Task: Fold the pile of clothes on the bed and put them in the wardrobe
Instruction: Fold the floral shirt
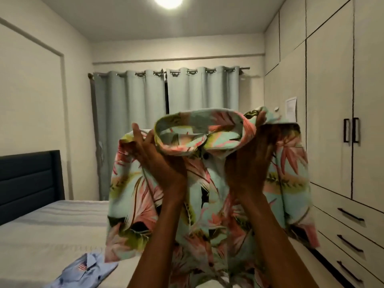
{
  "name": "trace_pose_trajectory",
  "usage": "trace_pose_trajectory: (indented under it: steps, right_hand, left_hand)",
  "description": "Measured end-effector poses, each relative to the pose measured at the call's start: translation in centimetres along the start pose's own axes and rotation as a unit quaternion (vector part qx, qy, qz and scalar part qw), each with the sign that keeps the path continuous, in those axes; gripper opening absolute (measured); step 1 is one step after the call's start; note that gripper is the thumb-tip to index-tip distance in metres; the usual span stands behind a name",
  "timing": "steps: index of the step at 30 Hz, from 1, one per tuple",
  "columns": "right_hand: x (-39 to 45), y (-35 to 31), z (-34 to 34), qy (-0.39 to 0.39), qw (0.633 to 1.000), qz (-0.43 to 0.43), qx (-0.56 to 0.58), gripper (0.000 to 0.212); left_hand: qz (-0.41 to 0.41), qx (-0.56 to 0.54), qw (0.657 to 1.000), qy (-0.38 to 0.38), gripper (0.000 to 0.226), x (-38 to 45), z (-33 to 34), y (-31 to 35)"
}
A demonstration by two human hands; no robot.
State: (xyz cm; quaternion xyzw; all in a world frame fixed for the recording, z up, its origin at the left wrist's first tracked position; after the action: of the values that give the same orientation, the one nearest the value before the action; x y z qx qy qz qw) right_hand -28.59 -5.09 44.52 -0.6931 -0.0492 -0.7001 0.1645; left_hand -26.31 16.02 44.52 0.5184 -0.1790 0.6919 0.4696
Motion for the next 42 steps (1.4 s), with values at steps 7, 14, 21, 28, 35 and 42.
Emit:
trace_pose_trajectory:
  steps: [7, 14, 21, 28, 35, 42]
  right_hand:
    - [-2.9, 3.1, 2.6, -0.055, 0.997, 0.038, 0.032, 0.075]
    - [-22.9, 11.6, 10.3, -0.234, 0.963, 0.126, 0.048, 0.068]
    - [-40.0, 18.5, 15.8, -0.475, 0.872, 0.113, -0.024, 0.06]
    - [-46.2, 25.6, 25.1, -0.556, 0.813, 0.176, -0.012, 0.066]
    - [-54.1, 32.8, 34.1, -0.687, 0.676, 0.255, -0.075, 0.082]
    - [-58.8, 34.4, 35.3, -0.677, 0.696, 0.213, -0.11, 0.076]
  left_hand:
    - [-0.046, 0.064, 0.991, -0.108, 0.108, -2.8, 2.3, -1.9]
    - [-0.197, 0.168, 0.915, -0.309, 0.079, -22.1, 1.6, -13.1]
    - [-0.299, 0.284, 0.764, -0.496, 0.085, -39.3, 0.0, -23.4]
    - [-0.31, 0.338, 0.699, -0.55, 0.08, -46.4, 4.7, -34.0]
    - [-0.325, 0.35, 0.628, -0.614, 0.069, -55.7, 7.9, -45.1]
    - [-0.307, 0.381, 0.598, -0.635, 0.077, -59.2, 6.6, -48.2]
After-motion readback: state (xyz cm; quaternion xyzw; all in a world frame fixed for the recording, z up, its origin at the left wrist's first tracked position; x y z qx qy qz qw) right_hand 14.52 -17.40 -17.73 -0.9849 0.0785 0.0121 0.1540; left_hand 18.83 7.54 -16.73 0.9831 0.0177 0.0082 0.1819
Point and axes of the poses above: each hand's wrist, its own x-axis towards the middle knuckle, its own z-axis out of the palm, y = z × x, the point moved 7 cm from there along x, towards the middle knuckle, and after that the axes turned 8 degrees about -y, right-handed, at the moved point
